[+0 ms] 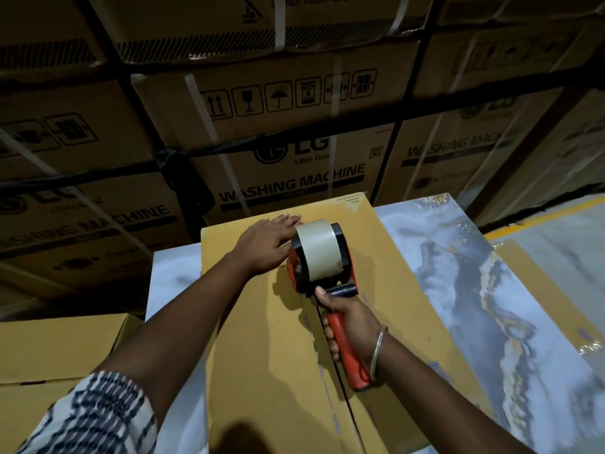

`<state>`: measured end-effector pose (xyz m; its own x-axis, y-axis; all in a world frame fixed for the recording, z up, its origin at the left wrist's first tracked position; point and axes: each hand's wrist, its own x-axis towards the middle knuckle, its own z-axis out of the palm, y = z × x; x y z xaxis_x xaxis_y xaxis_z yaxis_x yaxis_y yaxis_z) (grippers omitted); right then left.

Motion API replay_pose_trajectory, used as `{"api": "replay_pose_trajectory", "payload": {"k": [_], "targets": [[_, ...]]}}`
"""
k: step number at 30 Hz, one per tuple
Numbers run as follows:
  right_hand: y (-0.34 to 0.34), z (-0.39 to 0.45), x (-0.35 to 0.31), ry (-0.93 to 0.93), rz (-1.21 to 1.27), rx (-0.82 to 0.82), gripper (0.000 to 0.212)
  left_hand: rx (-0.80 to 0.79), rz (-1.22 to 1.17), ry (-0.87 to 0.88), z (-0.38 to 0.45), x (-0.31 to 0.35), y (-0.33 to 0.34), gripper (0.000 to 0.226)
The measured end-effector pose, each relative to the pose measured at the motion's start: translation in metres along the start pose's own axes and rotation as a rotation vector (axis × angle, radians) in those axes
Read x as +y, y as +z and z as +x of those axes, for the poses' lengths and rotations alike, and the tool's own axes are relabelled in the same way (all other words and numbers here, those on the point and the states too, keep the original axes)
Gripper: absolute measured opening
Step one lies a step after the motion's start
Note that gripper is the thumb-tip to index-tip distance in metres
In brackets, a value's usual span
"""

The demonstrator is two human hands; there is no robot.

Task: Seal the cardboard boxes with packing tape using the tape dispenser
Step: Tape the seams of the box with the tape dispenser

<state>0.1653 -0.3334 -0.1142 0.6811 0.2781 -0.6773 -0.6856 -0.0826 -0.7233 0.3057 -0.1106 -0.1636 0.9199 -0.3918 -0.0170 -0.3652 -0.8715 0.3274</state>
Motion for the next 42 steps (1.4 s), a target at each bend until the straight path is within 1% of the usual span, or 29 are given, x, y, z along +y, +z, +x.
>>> {"api": "replay_pose_trajectory", "payload": {"k": [5,12,15,19,22,24,26,27,29,30,33,39,42], "targets": [[-0.002,0.014,-0.017,0.029,-0.021,0.003,0.057,-0.066,0.159,-0.070,0.010,-0.007,-0.003,0.061],[-0.002,0.023,-0.030,0.024,-0.085,-0.006,0.055,-0.078,0.218,-0.129,0.021,-0.015,-0.007,0.061],[-0.004,0.009,-0.019,0.039,-0.078,-0.006,0.055,-0.102,0.237,-0.127,0.024,-0.020,-0.004,0.057],[-0.008,-0.024,0.012,0.068,-0.050,-0.041,0.055,-0.081,0.212,-0.128,0.021,-0.017,-0.004,0.055],[-0.009,-0.044,0.031,0.073,-0.033,-0.044,0.058,-0.091,0.201,-0.183,0.020,-0.010,-0.002,0.056],[-0.008,-0.050,0.034,0.061,-0.021,-0.038,0.056,-0.036,0.187,-0.220,0.016,0.001,-0.001,0.057],[-0.008,-0.051,0.032,0.052,-0.019,-0.037,0.055,0.041,0.135,-0.171,0.002,0.016,0.004,0.061],[-0.008,-0.050,0.032,0.050,-0.022,-0.035,0.056,0.039,0.119,-0.110,-0.007,0.023,0.009,0.062],[-0.007,-0.049,0.032,0.052,-0.032,-0.026,0.056,-0.044,0.137,-0.013,-0.025,0.033,0.018,0.064],[-0.007,-0.049,0.032,0.055,-0.037,-0.024,0.056,-0.088,0.150,-0.006,-0.031,0.035,0.019,0.066],[-0.007,-0.048,0.031,0.071,-0.040,-0.023,0.056,-0.124,0.181,-0.030,-0.033,0.034,0.016,0.072],[-0.009,-0.031,0.013,0.093,-0.056,-0.010,0.054,-0.121,0.210,-0.081,-0.016,0.025,0.014,0.068],[-0.009,-0.018,-0.002,0.089,-0.075,-0.001,0.054,-0.124,0.201,-0.119,-0.002,0.017,0.009,0.071]]}}
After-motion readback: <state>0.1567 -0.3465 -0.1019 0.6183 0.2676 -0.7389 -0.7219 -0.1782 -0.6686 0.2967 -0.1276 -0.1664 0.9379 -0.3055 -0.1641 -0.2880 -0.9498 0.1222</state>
